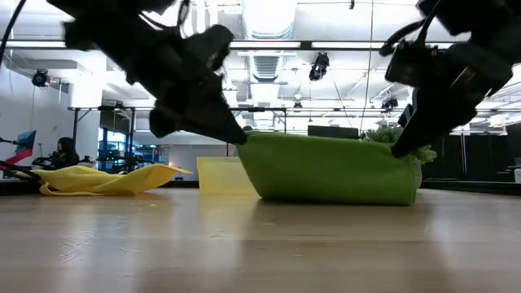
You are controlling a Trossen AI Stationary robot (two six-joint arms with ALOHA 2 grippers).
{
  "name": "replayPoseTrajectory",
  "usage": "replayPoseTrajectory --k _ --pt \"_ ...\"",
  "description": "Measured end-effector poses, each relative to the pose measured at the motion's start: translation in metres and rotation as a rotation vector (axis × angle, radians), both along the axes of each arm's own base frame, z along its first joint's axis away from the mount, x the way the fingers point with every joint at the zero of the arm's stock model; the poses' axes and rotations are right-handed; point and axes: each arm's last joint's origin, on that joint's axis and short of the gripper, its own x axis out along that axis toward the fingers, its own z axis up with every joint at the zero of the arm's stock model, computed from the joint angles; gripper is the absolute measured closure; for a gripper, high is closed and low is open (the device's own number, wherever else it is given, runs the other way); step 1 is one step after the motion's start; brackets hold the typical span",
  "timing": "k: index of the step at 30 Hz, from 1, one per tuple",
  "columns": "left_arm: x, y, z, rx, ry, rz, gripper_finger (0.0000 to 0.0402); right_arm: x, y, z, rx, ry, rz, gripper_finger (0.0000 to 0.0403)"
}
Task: Fold microfiber towels
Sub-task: Fold the green microfiber cloth
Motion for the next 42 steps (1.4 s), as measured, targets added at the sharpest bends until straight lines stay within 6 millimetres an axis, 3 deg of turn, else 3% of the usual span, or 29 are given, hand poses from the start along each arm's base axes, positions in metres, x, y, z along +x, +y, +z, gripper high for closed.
replayPoseTrajectory --k 5,12,17,22,29,33,36,42 --pt "0.009 0.028 0.002 -0.215 -0.015 0.046 0.0401 0.001 -0.005 -0.009 0.012 0.056 -0.066 0.0391" --pt "0.019 0.085 0.009 -0.316 -0.099 0.225 0.0401 0.004 -0.006 -0.015 0.005 0.066 -0.144 0.0391" --pt "0.025 0.105 0.013 -0.354 -0.111 0.117 0.0401 0.003 -0.006 -0.015 0.006 0.069 -0.150 0.0391" --pt "0.021 0.085 0.006 -0.418 -0.012 -0.047 0.0401 0.003 0.003 -0.006 0.054 0.050 -0.049 0.0391" --pt "0.011 0.014 0.004 -0.624 0.096 -0.396 0.0401 0.008 0.034 0.013 0.185 -0.043 0.176 0.0391" --pt "0.008 -0.004 0.010 -0.519 0.029 -0.286 0.0401 0.006 0.040 0.014 0.130 -0.054 0.147 0.0391" --pt "0.004 -0.006 0.004 -0.455 0.045 -0.125 0.0401 0.007 0.035 0.013 0.118 -0.054 0.098 0.0391" --pt "0.005 -0.004 -0.010 -0.427 0.075 0.018 0.0401 0.009 0.031 0.001 0.100 0.000 0.077 0.0391"
